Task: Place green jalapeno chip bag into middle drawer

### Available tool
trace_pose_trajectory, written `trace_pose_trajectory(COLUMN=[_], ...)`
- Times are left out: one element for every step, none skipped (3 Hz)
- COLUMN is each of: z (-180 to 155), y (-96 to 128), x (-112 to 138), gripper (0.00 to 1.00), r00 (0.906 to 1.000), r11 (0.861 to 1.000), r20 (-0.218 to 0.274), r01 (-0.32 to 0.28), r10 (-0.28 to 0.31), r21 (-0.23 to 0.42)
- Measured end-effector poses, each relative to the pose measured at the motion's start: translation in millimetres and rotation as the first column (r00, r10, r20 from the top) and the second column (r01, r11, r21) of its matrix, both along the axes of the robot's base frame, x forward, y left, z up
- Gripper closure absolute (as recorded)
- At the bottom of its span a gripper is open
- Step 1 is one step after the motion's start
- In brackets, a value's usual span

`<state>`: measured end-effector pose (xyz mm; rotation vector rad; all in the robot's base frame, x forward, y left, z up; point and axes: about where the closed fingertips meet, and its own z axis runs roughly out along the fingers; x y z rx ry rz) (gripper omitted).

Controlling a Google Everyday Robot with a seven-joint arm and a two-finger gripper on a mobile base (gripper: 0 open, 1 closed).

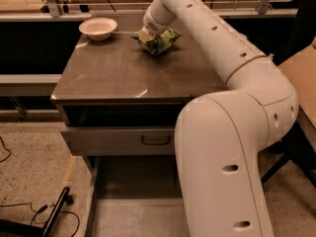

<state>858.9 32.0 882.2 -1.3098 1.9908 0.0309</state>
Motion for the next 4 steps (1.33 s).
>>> trace_pose_trajectory(z=[21.1, 49.3, 69.7, 99.8], y=[6.5, 6.7, 4.1, -8.5], x=[-5.8, -26.7, -54.0, -98.0], gripper=[1.0, 1.0, 1.0, 1.0], r00=[0.9994, 0.9983, 0.9976, 0.9941], r11=[1.0, 0.998, 0.995, 0.989], r20=[0.033, 0.058, 0.068, 0.088], r01=[-0.01, 0.002, 0.021, 0.074], r10=[0.01, 0.002, -0.014, -0.064], r21=[-0.022, -0.064, -0.101, -0.125])
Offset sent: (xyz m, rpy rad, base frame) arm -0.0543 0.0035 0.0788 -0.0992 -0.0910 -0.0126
